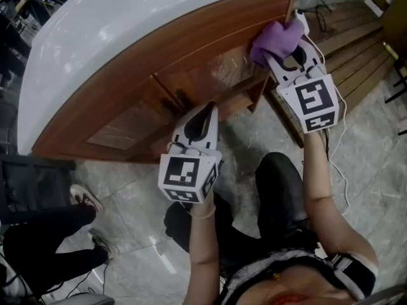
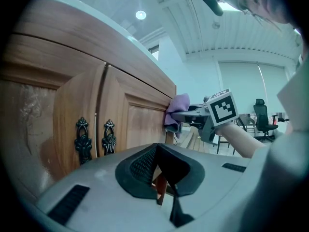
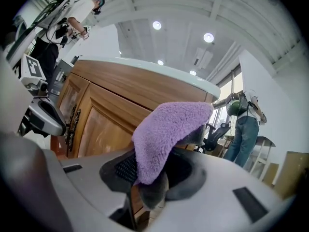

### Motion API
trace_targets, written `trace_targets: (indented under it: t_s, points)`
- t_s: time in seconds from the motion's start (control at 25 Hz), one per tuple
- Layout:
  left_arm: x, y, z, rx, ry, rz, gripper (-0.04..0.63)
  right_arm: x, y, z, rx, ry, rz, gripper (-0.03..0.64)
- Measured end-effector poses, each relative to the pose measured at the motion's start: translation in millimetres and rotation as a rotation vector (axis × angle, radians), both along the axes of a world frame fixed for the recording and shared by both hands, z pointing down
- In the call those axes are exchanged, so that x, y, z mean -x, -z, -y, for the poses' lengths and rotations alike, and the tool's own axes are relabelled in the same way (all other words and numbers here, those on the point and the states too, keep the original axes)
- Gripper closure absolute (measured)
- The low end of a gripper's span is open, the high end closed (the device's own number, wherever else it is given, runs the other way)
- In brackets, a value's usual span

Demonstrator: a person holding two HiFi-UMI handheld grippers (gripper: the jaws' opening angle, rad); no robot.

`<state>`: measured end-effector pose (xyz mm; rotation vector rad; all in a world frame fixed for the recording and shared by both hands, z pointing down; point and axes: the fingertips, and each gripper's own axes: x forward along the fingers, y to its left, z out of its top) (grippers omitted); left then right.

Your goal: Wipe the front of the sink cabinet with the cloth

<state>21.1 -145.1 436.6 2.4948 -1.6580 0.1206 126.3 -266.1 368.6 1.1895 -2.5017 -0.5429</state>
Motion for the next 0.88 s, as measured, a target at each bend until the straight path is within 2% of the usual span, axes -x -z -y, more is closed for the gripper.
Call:
trace_targets:
  t_s: [0.24,0.68,0.88]
  points:
    - [4.3,2.8,-3.5,-0.006,0.023,0.007,0.595,9.7,-4.1,-18.3,-0.012,-0.005,0.014,0.448]
    - [35.4,5.8,-12.4,-0.008,0.156,0.100,0.595,112.3,-59.7,-88.9,0.027,0.245,-0.109,0.448]
    - [40.9,8.6,-18.5,-0.010,0.156,0.083,0.595,140.6,-70.3,-104.4,0.070,0.336,-0.085,0.449]
